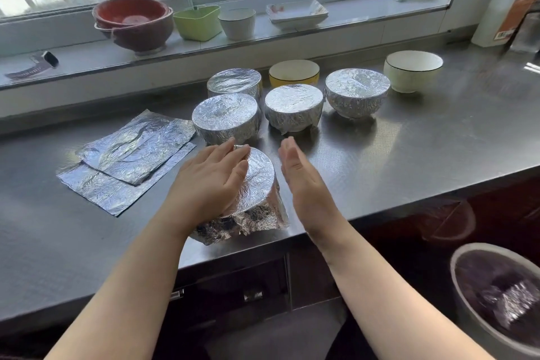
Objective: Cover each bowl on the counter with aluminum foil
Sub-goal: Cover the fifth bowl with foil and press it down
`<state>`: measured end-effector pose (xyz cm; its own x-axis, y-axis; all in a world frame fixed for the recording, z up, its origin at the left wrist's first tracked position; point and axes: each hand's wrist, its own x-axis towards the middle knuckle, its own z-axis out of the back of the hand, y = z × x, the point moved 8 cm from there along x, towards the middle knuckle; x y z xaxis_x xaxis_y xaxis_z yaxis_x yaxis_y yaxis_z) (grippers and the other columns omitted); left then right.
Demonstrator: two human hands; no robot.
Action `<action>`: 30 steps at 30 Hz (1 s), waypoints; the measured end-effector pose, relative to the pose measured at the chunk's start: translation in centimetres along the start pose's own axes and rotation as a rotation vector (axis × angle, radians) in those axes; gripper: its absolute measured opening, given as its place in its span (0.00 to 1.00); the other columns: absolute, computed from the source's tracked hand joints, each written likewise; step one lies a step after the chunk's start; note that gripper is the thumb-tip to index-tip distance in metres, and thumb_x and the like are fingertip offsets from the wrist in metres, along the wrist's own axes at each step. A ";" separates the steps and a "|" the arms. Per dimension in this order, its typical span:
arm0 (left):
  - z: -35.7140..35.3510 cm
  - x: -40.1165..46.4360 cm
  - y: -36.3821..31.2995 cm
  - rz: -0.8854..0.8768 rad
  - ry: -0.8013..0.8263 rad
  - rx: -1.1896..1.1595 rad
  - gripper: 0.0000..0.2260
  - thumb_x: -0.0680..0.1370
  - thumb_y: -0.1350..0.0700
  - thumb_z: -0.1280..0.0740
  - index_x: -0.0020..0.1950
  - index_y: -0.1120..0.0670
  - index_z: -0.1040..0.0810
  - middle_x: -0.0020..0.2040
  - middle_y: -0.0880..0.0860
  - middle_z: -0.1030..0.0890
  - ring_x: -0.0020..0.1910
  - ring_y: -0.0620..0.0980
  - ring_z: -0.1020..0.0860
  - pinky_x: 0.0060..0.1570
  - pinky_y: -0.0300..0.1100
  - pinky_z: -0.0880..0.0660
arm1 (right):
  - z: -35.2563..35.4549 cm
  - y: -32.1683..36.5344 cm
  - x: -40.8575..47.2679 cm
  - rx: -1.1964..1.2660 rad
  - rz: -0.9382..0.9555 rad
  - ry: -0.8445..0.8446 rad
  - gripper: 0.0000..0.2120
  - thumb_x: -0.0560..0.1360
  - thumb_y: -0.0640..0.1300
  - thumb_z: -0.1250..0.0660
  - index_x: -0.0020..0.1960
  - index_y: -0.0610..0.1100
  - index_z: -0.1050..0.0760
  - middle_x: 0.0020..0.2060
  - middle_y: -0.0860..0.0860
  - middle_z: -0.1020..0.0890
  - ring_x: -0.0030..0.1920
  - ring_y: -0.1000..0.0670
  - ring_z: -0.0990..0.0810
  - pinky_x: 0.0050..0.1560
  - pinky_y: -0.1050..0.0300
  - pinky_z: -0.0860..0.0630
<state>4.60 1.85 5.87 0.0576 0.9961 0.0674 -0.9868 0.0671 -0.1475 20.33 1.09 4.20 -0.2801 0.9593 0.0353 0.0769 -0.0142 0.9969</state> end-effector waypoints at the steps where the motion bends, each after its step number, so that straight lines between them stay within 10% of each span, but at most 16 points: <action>1: 0.0 0.0 0.0 0.009 0.007 -0.002 0.31 0.75 0.33 0.65 0.78 0.36 0.47 0.79 0.40 0.48 0.78 0.47 0.49 0.75 0.49 0.49 | -0.7 -0.6 -0.1 0.008 -0.028 0.027 0.32 0.79 0.65 0.49 0.79 0.54 0.45 0.64 0.53 0.21 0.63 0.49 0.23 0.69 0.46 0.31; 3: -0.1 0.0 -0.1 0.015 0.012 -0.005 0.30 0.76 0.34 0.64 0.78 0.36 0.47 0.79 0.40 0.48 0.78 0.47 0.49 0.75 0.49 0.49 | -1.8 -1.8 -0.5 -0.035 -0.072 0.065 0.34 0.77 0.68 0.48 0.79 0.57 0.49 0.58 0.65 0.24 0.57 0.61 0.25 0.64 0.56 0.30; 7: 0.2 -0.2 -0.2 0.019 0.005 -0.016 0.30 0.76 0.34 0.64 0.77 0.36 0.46 0.79 0.40 0.47 0.78 0.47 0.49 0.75 0.49 0.49 | -2.0 -2.9 -0.9 -0.063 -0.131 0.088 0.31 0.80 0.63 0.50 0.80 0.56 0.53 0.76 0.61 0.43 0.74 0.62 0.44 0.78 0.53 0.46; 13: 0.3 -0.3 -0.6 0.126 -0.054 -0.019 0.23 0.83 0.41 0.57 0.78 0.39 0.43 0.79 0.44 0.44 0.78 0.49 0.47 0.74 0.50 0.47 | 0.2 -1.2 -0.6 -0.348 -0.012 0.037 0.22 0.83 0.51 0.43 0.75 0.48 0.36 0.60 0.63 0.26 0.52 0.70 0.26 0.56 0.68 0.32; 19: 0.1 -0.2 -0.6 0.194 -0.074 -0.020 0.22 0.83 0.43 0.56 0.78 0.40 0.43 0.80 0.46 0.44 0.77 0.50 0.46 0.74 0.52 0.46 | 1.0 -2.9 0.0 -0.411 0.054 -0.021 0.20 0.82 0.45 0.40 0.72 0.58 0.32 0.57 0.54 0.21 0.56 0.53 0.24 0.62 0.54 0.28; 24: 0.2 -0.3 -0.7 0.192 -0.081 -0.011 0.22 0.83 0.43 0.55 0.78 0.41 0.43 0.80 0.47 0.44 0.77 0.51 0.45 0.74 0.52 0.45 | 1.2 -2.3 0.3 -0.506 0.110 -0.049 0.22 0.79 0.40 0.37 0.71 0.55 0.30 0.58 0.53 0.24 0.56 0.65 0.31 0.57 0.80 0.40; 30: 0.1 -0.4 -0.8 0.200 -0.064 -0.010 0.23 0.83 0.42 0.56 0.78 0.40 0.44 0.80 0.46 0.44 0.78 0.50 0.47 0.74 0.52 0.45 | 1.4 -2.5 -0.4 -0.557 0.182 -0.134 0.14 0.80 0.39 0.37 0.64 0.48 0.27 0.58 0.52 0.22 0.57 0.57 0.26 0.53 0.75 0.35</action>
<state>5.33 1.36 6.11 -0.1490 0.9839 0.0986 -0.9760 -0.1304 -0.1742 21.64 1.14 1.63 -0.1837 0.9543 0.2358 -0.4109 -0.2925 0.8635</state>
